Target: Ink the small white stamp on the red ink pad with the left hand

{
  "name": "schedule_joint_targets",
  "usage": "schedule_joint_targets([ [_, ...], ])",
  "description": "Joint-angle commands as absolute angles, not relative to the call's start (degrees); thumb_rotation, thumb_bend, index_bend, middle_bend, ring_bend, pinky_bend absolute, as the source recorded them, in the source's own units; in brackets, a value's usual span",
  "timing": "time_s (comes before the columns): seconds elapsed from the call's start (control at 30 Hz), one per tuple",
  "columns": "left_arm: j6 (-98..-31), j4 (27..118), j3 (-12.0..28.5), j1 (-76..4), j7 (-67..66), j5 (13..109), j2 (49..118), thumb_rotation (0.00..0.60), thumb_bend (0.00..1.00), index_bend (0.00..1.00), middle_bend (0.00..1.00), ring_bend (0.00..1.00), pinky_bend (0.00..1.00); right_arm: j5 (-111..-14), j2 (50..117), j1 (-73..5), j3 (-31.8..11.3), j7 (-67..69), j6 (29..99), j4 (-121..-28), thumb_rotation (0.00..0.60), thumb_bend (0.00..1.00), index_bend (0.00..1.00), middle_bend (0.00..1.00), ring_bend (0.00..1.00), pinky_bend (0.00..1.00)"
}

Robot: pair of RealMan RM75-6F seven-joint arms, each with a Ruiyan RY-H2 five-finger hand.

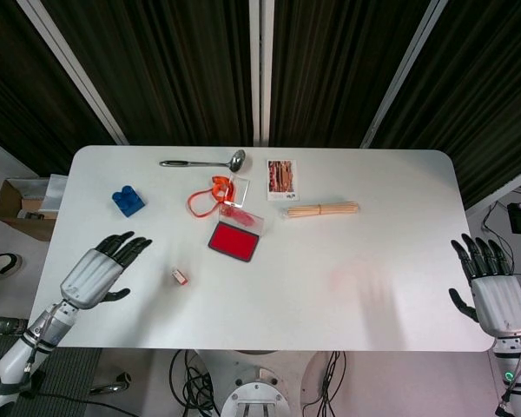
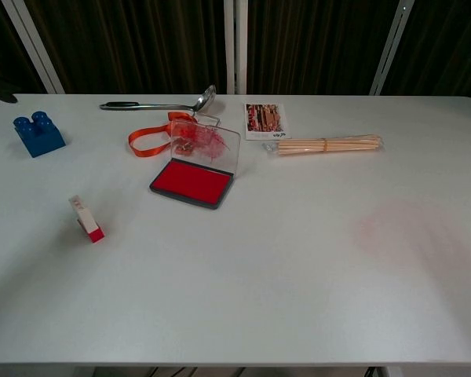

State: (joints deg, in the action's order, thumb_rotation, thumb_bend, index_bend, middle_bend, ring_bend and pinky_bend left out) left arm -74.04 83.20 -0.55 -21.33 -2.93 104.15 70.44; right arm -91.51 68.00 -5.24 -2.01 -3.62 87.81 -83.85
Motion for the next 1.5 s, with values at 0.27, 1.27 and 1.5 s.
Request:
schedule_joint_targets([
  [0.27, -63.6, 74.4, -0.9, -29.0, -5.9, 103.3, 77.9, 0.6, 0.12, 0.08, 0.19, 0.38, 0.71, -91.5, 68.6, -5.2, -1.7, -2.9, 87.5, -82.9, 0.6, 0.18, 0.0, 0.0, 0.0, 0.0],
  [1.27, -66.7, 61.6, -6.6, -33.6, 4.0, 106.0, 86.0, 0.6, 0.25, 0.3, 0.31, 0.67, 0.81, -90.5, 68.4, -5.3, -2.0, -4.5, 86.4, -84.2, 0.6, 0.19, 0.0, 0.0, 0.0, 0.0],
  [1.5, -66.7, 58.4, -7.5, -34.6, 4.3, 106.5, 88.3, 0.6, 0.26, 0.33, 0.34, 0.67, 0.81, -90.7, 67.5, -5.0, -2.1, -4.8, 87.2, -85.0, 0.6, 0.19, 0.0, 0.0, 0.0, 0.0],
])
